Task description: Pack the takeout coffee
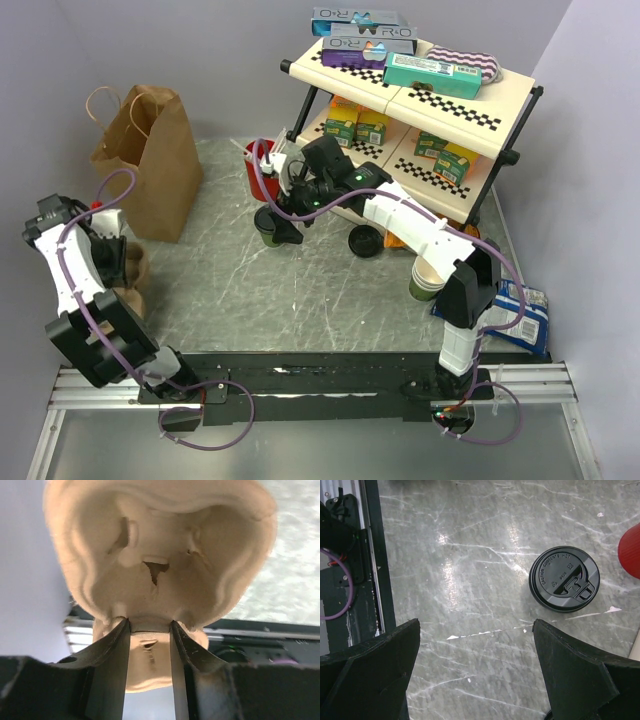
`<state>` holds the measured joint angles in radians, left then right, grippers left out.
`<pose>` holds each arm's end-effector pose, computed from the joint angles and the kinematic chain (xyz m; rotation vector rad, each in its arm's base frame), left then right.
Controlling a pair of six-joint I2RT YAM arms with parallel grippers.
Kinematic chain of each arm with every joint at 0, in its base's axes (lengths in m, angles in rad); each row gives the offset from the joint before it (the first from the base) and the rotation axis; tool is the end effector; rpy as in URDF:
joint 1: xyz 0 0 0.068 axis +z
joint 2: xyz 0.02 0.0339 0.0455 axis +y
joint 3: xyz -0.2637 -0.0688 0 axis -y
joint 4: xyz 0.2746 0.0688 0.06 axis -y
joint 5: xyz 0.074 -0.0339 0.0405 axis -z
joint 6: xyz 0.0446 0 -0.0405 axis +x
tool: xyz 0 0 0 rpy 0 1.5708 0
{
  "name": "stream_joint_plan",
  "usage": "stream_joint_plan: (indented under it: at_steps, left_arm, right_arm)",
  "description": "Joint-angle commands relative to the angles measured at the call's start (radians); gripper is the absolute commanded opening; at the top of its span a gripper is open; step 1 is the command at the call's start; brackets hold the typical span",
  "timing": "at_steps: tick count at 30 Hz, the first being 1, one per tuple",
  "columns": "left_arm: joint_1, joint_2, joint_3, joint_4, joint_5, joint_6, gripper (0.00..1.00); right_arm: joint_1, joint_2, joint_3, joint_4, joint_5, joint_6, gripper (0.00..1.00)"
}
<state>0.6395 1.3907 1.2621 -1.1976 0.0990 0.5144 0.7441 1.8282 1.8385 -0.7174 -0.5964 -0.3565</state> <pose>0.2285 0.1644 0.2824 -0.1626 2.8775 0.0736 0.3107 0.3201 0.3593 -1.4536 1.7576 0.8815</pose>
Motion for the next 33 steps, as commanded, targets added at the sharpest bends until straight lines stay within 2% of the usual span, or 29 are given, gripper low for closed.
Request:
stream_joint_plan:
  at_steps: [1,2,4,6,7,8,9,11,14,16,19,20,21,22,24,28,31,33]
  left_arm:
    - [-0.006,0.021,0.022,-0.078,0.034,-0.029,0.01]
    - [-0.024,0.013,-0.051,-0.027,-0.066,-0.084,0.01]
    - [-0.058,-0.008,-0.092,0.018,-0.183,-0.039,0.01]
    - [-0.057,-0.013,-0.084,0.009,-0.16,-0.043,0.01]
    - [-0.057,-0.019,-0.114,0.042,-0.236,-0.056,0.01]
    - [-0.055,-0.024,-0.131,0.062,-0.255,-0.045,0.01]
    - [-0.051,-0.015,-0.129,0.053,-0.233,-0.033,0.01]
    - [-0.014,-0.004,-0.063,0.001,-0.076,-0.019,0.01]
    - [0.086,0.048,0.032,-0.128,0.249,0.082,0.01]
    - [0.082,0.064,-0.009,-0.012,0.04,-0.044,0.01]
    - [0.127,0.007,0.061,-0.022,0.257,0.047,0.01]
    - [0.144,-0.071,0.059,0.03,0.312,0.049,0.01]
    - [0.144,-0.119,0.034,0.112,0.274,0.023,0.01]
    - [0.132,-0.157,-0.057,0.159,0.239,0.033,0.01]
    - [0.079,-0.196,-0.13,0.206,0.147,0.064,0.01]
    - [0.078,-0.199,-0.185,0.164,0.185,0.11,0.01]
    - [0.097,-0.257,-0.234,0.225,0.18,0.113,0.01]
    - [0.1,-0.205,-0.172,0.156,0.221,0.112,0.01]
  right_arm:
    - [0.011,0.017,0.038,0.024,-0.014,0.007,1.0]
    - [0.011,0.014,0.033,0.027,-0.014,0.008,1.0]
    - [0.011,0.017,0.031,0.026,-0.013,0.008,1.0]
    - [0.011,0.011,0.021,0.026,-0.014,0.007,1.0]
    - [0.014,0.01,0.018,0.027,-0.014,0.005,1.0]
    - [0.011,0.009,0.013,0.029,-0.017,0.005,1.0]
    - [0.011,0.011,0.011,0.027,-0.019,0.007,1.0]
    - [0.012,0.017,0.015,0.029,-0.017,0.011,1.0]
    - [0.011,0.019,0.024,0.029,-0.023,0.011,1.0]
    - [0.012,0.023,0.031,0.027,-0.022,0.011,1.0]
    - [0.011,0.022,0.028,0.03,-0.013,0.01,1.0]
    - [0.011,0.02,0.025,0.029,-0.011,0.008,1.0]
    - [0.012,0.02,0.022,0.029,-0.011,0.007,1.0]
    - [0.011,0.02,0.015,0.029,-0.011,0.007,1.0]
    - [0.011,0.022,0.013,0.029,-0.016,0.01,1.0]
    - [0.011,0.026,0.028,0.026,-0.014,0.01,1.0]
    - [0.012,0.031,0.028,0.024,-0.016,0.011,1.0]
    - [0.012,0.032,0.028,0.022,-0.025,0.016,1.0]
